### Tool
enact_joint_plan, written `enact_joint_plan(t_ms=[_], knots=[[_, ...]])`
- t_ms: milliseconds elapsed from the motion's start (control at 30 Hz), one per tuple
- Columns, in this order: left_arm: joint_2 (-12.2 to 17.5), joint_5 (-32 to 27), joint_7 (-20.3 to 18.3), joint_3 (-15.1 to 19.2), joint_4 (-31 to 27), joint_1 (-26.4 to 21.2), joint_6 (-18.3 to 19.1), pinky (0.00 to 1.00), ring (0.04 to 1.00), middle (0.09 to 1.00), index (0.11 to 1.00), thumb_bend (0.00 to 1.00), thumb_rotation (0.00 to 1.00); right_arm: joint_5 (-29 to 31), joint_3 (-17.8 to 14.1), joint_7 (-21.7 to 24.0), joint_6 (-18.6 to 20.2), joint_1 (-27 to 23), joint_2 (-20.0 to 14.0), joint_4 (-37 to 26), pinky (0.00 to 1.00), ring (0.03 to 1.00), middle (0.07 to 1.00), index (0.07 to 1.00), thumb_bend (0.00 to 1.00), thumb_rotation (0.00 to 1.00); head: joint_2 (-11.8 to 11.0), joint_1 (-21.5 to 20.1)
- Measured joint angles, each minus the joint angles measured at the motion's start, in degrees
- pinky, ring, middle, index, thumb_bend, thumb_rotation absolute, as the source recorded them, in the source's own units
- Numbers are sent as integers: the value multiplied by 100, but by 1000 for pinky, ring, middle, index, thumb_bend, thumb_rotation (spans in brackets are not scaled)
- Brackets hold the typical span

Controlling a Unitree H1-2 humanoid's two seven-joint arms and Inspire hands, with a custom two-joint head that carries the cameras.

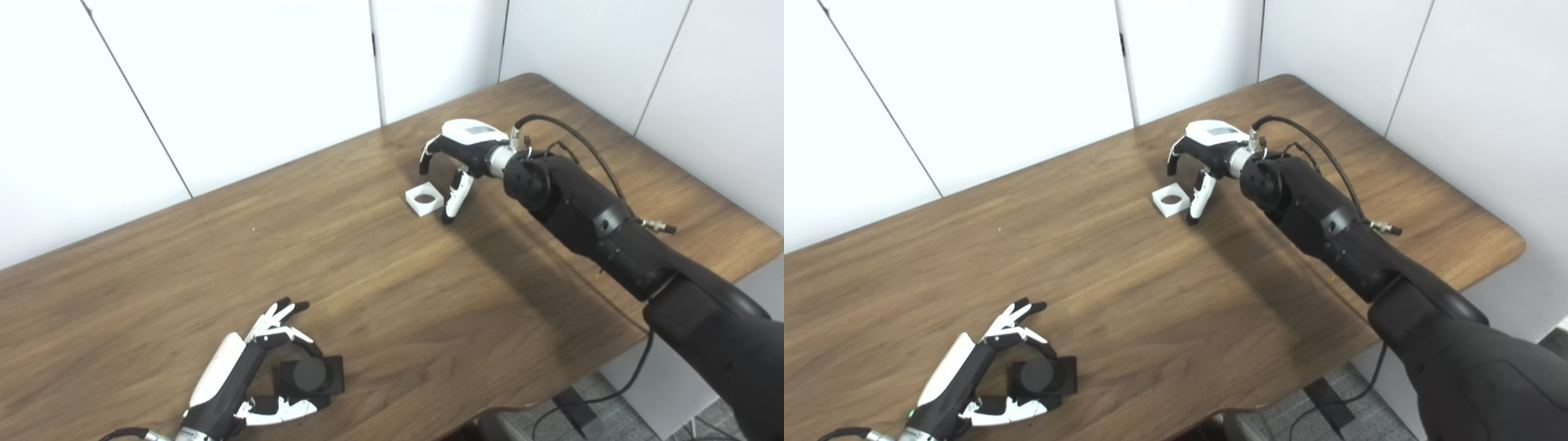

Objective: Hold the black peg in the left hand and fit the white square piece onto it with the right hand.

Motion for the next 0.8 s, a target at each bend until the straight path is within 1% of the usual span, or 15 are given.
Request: enact_joint_plan(t_ms=[33,300,400,600,667,733,800], knots=[[0,0,4,-1,0,1,0,971,1000,932,487,522,58,0,6,0,-7,-3,0,0,831,878,864,639,787,115,9,26],[-1,5,24,-5,5,4,0,959,1000,931,488,522,59,-36,85,4,-5,-44,-4,2,812,872,862,651,781,115,35,79],[-5,6,29,-5,5,6,0,987,1000,933,487,522,60,-52,149,40,-11,-92,-7,4,811,877,861,650,783,119,44,114],[-8,7,28,-7,6,6,15,989,1000,934,488,522,61,-86,309,126,-42,-201,-27,30,815,880,858,643,786,107,79,193],[-11,13,27,-8,3,7,27,999,1000,935,488,522,61,-92,375,143,-76,-238,-40,38,835,886,860,649,787,124,105,263],[-12,19,27,-8,-7,10,53,1000,1000,936,488,522,62,-131,463,188,-83,-298,-47,46,829,884,861,655,786,135,114,272],[-14,30,27,-10,-22,15,81,1000,1000,937,488,522,62,-217,566,328,-80,-391,-48,68,824,883,862,658,781,146,123,299]])
